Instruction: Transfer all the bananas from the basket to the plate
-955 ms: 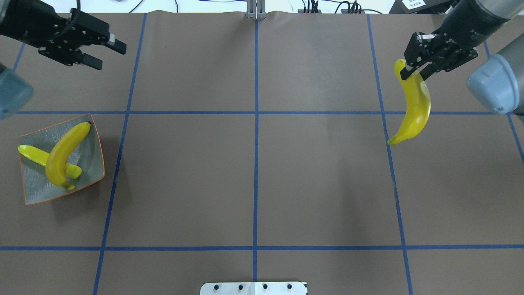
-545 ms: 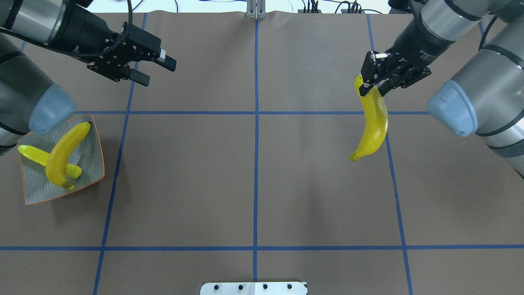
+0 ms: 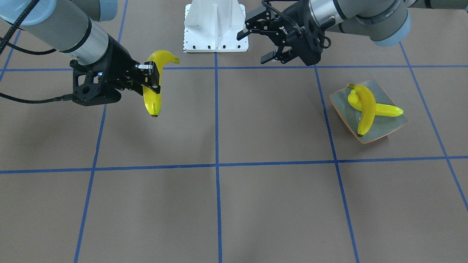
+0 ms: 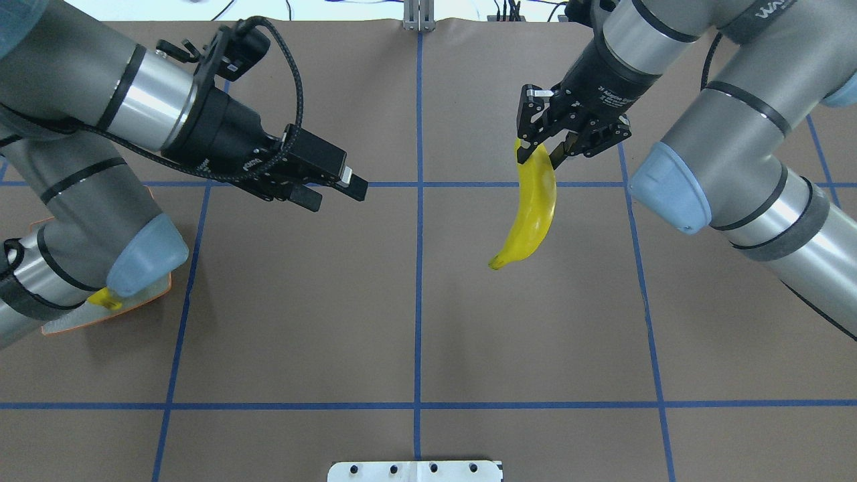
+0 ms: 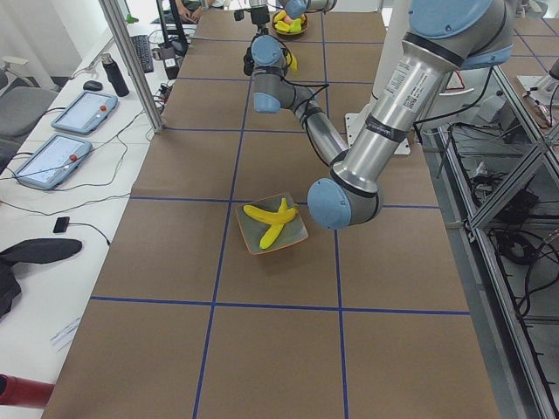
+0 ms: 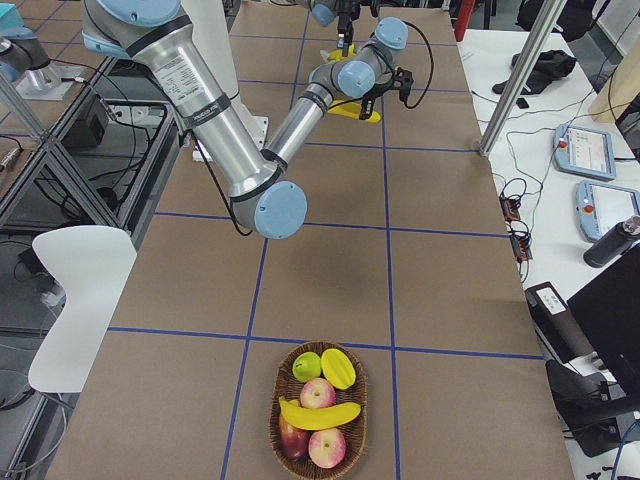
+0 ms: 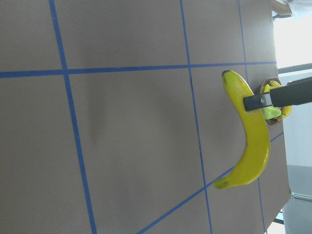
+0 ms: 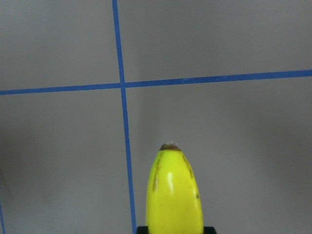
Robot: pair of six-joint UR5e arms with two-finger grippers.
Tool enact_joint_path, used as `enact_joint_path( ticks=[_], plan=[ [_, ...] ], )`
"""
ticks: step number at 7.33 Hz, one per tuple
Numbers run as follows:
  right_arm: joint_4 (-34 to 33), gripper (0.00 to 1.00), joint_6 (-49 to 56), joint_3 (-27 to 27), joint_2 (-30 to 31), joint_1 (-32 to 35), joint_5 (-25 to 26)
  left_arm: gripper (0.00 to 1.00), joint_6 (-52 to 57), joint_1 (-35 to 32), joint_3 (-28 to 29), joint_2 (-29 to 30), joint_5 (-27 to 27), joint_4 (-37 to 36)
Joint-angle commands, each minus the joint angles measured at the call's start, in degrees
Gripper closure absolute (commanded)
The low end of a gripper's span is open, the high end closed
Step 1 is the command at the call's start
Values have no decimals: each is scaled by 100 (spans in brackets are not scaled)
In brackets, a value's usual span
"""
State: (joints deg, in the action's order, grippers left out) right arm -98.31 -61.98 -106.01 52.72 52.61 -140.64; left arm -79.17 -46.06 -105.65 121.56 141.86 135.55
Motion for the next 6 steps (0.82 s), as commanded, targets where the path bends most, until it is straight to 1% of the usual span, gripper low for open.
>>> enact_joint_path(
  ticks=[1,2,3,4,5,6],
  plan=[
    [14,100,-218,142,-314,-136,1,3,-28,325,-43,17,-193,305],
    [75,100,-348,142,-393,-215,10,3,-46,474,-17,121,-219,297],
    [458,100,-619,195,-386,-303,19,3,-37,580,1,166,-385,288],
    [915,100,-874,360,-394,-347,19,3,-46,676,88,323,-578,279],
    [1198,100,-1042,406,-394,-409,19,3,-37,704,106,342,-676,288],
    [1270,100,-1053,397,-412,-418,10,3,-37,704,141,377,-685,279]
  ],
)
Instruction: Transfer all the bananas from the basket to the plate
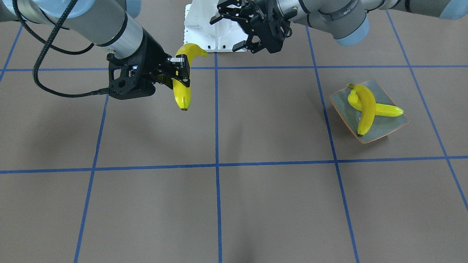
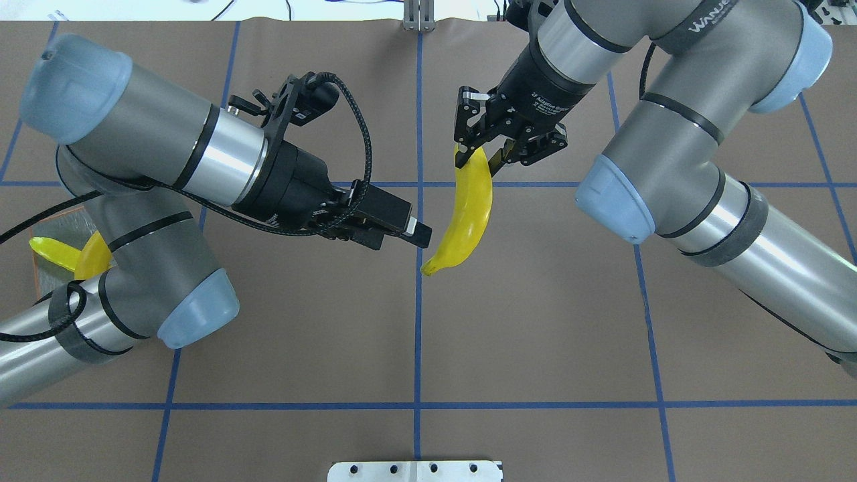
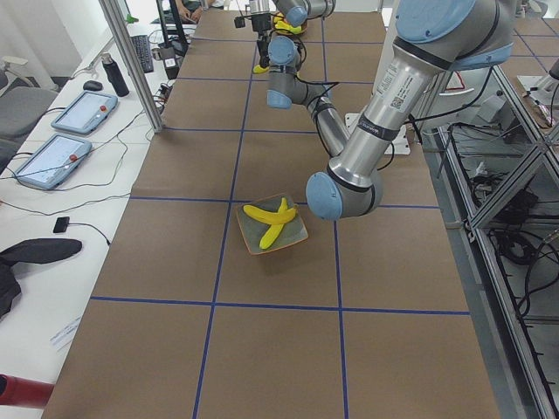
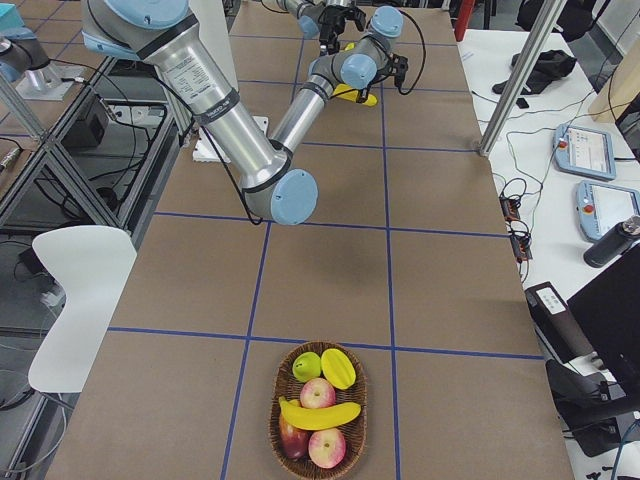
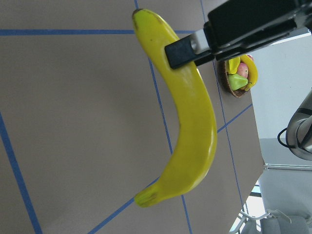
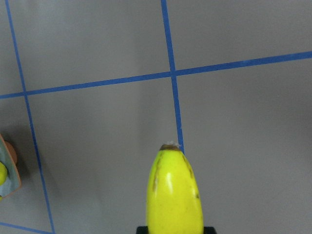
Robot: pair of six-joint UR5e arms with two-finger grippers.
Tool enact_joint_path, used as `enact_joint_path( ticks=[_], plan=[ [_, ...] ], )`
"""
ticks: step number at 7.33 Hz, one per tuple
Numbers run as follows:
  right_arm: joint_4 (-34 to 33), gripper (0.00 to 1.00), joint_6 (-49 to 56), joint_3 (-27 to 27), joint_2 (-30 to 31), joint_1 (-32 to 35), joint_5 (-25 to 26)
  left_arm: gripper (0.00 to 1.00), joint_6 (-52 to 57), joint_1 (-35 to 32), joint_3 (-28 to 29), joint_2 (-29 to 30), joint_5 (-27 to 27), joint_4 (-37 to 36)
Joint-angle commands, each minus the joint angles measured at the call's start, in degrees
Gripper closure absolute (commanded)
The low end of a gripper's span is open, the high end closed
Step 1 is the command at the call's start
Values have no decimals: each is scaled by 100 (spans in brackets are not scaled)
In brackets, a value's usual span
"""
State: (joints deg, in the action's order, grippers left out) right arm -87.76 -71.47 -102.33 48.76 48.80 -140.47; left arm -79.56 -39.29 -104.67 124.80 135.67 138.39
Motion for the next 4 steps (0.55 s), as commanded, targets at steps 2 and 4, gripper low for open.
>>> enact_joint_path(
  ticks=[2,4],
  plan=[
    [233,100,-95,20,-77,-72,-33,3,2,122,305,315,-328,13],
    [294,100,-60,29,-112,-98,-59,3,-7,176,316,334,-357,65]
  ],
)
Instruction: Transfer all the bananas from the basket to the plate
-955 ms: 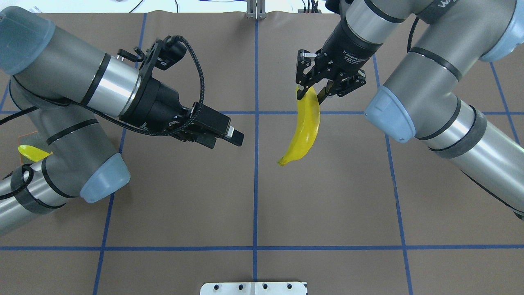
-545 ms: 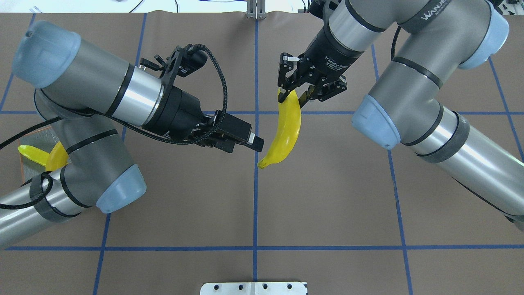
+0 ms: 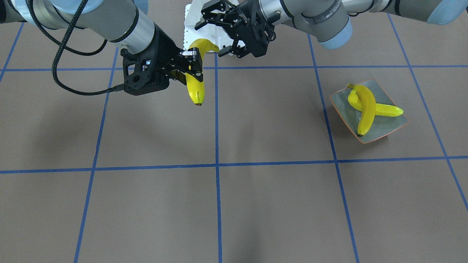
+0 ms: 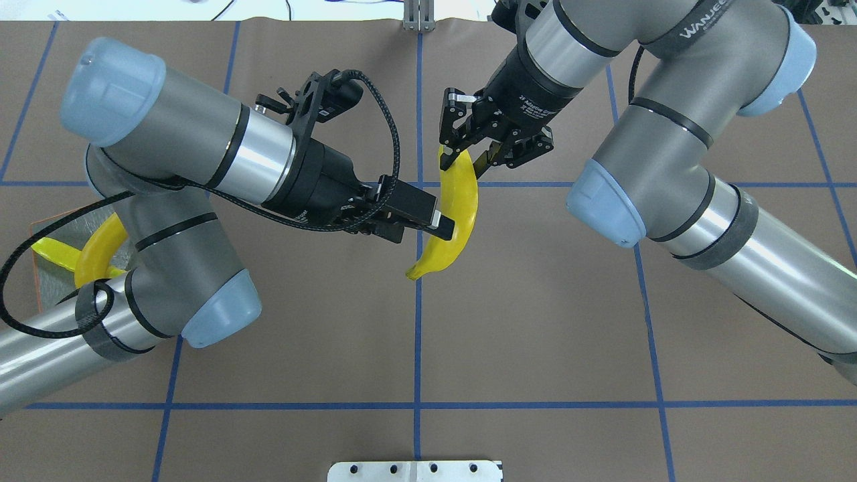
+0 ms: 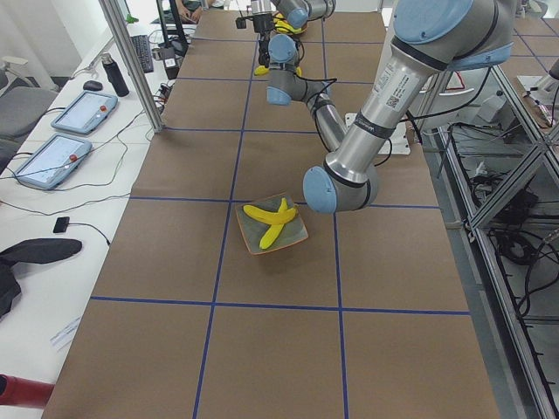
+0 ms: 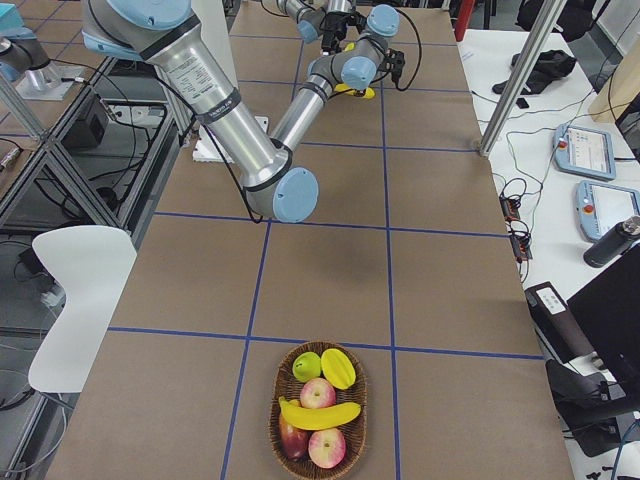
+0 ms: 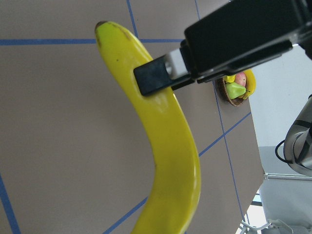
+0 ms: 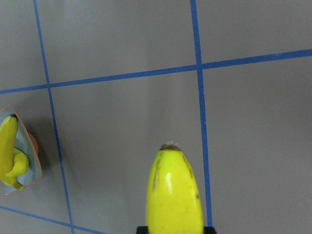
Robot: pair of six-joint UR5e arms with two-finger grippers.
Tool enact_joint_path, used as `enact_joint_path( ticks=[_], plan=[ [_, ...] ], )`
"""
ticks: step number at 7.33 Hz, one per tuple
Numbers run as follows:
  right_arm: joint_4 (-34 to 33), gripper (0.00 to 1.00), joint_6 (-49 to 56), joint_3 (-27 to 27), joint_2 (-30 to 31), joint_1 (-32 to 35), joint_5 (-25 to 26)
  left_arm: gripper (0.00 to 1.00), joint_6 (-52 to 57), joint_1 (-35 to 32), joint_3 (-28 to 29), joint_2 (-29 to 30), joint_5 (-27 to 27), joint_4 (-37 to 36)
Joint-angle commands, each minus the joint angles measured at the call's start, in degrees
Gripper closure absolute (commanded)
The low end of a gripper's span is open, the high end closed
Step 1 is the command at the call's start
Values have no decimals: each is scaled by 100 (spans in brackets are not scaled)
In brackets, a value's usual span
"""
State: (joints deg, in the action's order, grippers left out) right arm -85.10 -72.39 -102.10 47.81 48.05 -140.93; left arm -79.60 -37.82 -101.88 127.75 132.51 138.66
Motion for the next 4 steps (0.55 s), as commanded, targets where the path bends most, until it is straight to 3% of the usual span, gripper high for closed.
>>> enact_joint_path(
  ticks=[1,4],
  plan=[
    [29,100,58,-3,-26,-67,-22,3,-3,46,37,30,-41,47],
    [220,100,23,-29,-43,-76,-57,7,-3,46,54,30,-50,47]
  ],
)
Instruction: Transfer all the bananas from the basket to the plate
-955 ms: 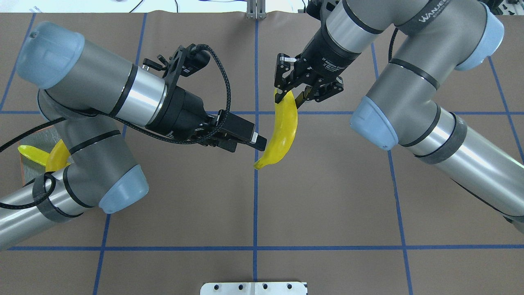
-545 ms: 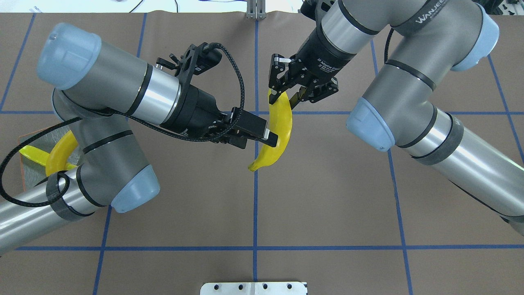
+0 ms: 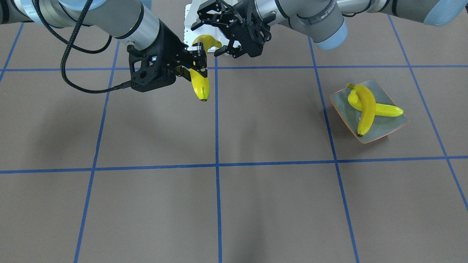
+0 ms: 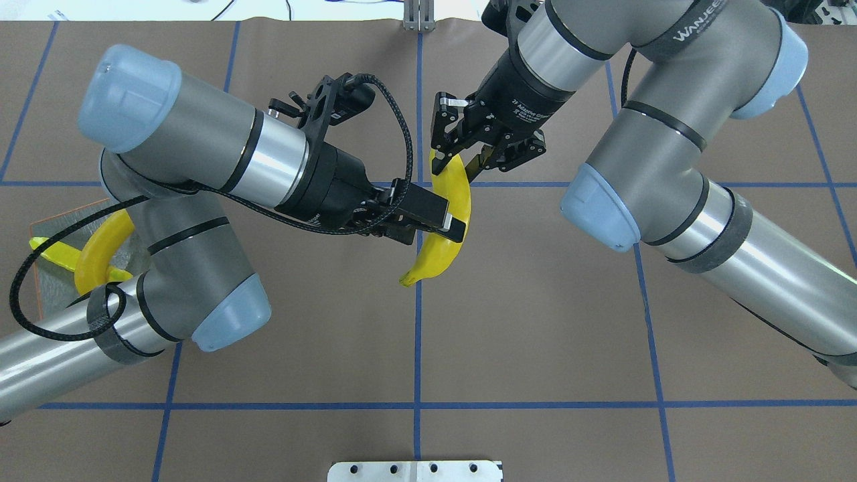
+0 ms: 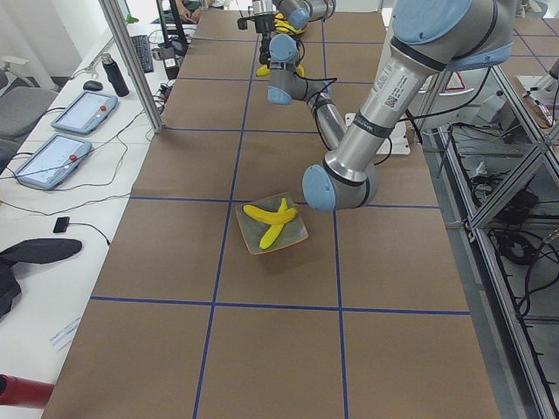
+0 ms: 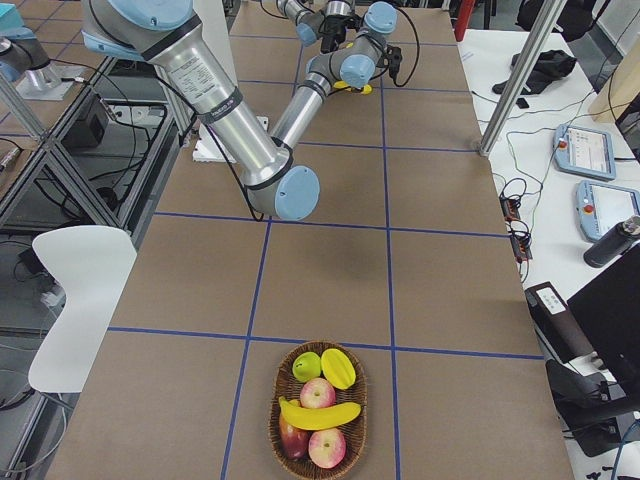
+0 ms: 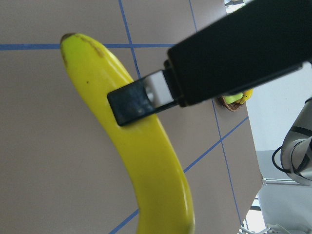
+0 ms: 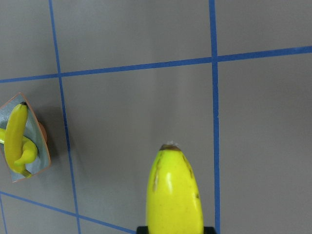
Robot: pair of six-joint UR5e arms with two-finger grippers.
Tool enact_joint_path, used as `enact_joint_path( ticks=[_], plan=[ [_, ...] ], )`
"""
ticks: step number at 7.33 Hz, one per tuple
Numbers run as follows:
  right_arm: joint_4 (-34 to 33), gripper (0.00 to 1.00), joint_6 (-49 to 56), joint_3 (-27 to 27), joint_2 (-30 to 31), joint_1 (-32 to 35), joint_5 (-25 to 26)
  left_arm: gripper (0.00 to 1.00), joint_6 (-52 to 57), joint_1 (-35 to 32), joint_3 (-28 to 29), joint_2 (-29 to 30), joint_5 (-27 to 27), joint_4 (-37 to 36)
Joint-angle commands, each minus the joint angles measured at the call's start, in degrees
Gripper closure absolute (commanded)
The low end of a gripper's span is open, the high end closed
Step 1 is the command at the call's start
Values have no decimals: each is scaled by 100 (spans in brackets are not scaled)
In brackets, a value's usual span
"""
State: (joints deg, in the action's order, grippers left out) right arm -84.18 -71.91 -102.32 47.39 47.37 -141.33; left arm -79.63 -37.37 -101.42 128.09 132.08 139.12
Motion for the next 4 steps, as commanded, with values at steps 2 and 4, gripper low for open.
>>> enact_joint_path(
  ticks=[2,4],
  plan=[
    [157,100,-34,-42,-2,-78,-26,9,9,10,8,5,-7,1],
    [227,100,-51,-42,-2,-96,-26,15,0,10,8,5,-7,-8]
  ],
)
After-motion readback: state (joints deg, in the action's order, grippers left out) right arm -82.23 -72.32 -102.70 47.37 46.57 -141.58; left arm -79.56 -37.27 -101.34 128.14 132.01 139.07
